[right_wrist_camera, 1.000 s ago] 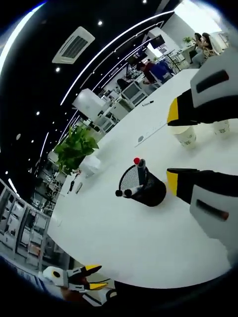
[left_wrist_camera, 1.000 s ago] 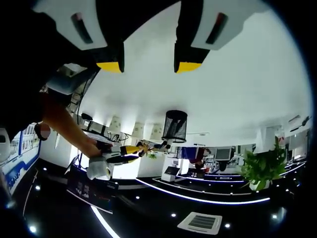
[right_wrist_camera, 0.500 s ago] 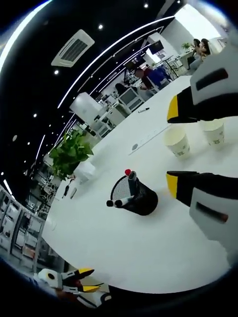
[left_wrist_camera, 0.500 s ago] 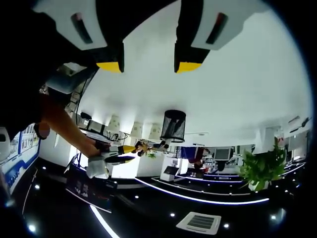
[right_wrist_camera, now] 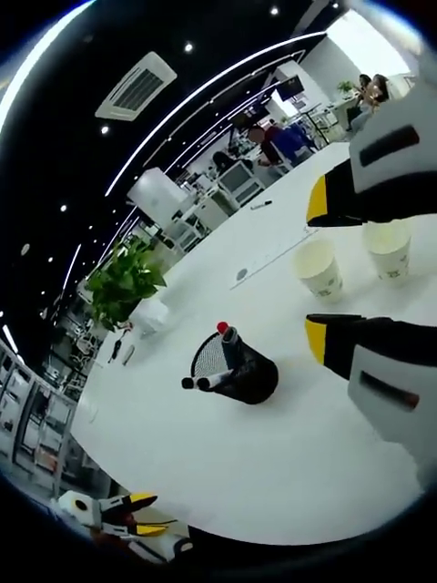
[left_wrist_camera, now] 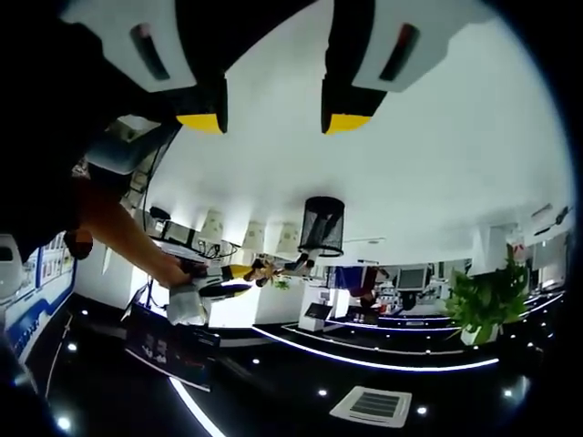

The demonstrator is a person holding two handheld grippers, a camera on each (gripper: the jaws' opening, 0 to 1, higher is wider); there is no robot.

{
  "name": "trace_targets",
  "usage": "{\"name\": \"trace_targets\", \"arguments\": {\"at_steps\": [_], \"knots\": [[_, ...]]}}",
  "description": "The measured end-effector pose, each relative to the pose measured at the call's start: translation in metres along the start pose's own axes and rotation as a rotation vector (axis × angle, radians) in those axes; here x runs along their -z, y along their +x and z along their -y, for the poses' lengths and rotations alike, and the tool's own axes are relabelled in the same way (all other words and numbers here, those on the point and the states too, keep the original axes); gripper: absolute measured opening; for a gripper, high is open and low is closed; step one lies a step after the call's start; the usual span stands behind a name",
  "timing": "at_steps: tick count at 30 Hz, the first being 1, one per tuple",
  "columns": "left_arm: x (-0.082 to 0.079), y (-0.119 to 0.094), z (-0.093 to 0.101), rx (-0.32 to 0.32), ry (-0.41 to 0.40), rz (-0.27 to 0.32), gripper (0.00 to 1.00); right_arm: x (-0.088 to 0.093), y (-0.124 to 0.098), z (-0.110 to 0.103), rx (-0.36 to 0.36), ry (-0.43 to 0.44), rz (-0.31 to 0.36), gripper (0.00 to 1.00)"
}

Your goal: Place the scattered laser pointers and whiteboard markers into the pen holder and stack the scattered paper cups together

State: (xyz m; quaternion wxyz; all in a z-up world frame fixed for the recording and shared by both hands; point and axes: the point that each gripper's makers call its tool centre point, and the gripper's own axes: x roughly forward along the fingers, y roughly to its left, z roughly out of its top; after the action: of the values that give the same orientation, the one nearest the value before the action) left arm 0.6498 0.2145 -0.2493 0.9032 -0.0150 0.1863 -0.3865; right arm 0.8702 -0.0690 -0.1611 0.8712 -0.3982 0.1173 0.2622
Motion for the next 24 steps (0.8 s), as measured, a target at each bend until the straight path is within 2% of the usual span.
{"name": "trace_targets", "arguments": {"at_steps": [17, 21, 24], "knots": [[-0.002, 0.0, 0.0, 0.002, 0.004, 0.0, 0.43, 0.015, 0.014, -0.001, -0.033, -0.022, -0.038, 0.37], [-0.002, 0.002, 0.0, 0.004, 0.004, -0.003, 0.43, 0.026, 0.028, -0.001, -0.062, -0.058, -0.072, 0.36], [0.0, 0.001, -0.001, -0.001, 0.0, -0.004, 0.43, 0.027, 0.032, 0.0, -0.071, -0.068, -0.079, 0.36]]}}
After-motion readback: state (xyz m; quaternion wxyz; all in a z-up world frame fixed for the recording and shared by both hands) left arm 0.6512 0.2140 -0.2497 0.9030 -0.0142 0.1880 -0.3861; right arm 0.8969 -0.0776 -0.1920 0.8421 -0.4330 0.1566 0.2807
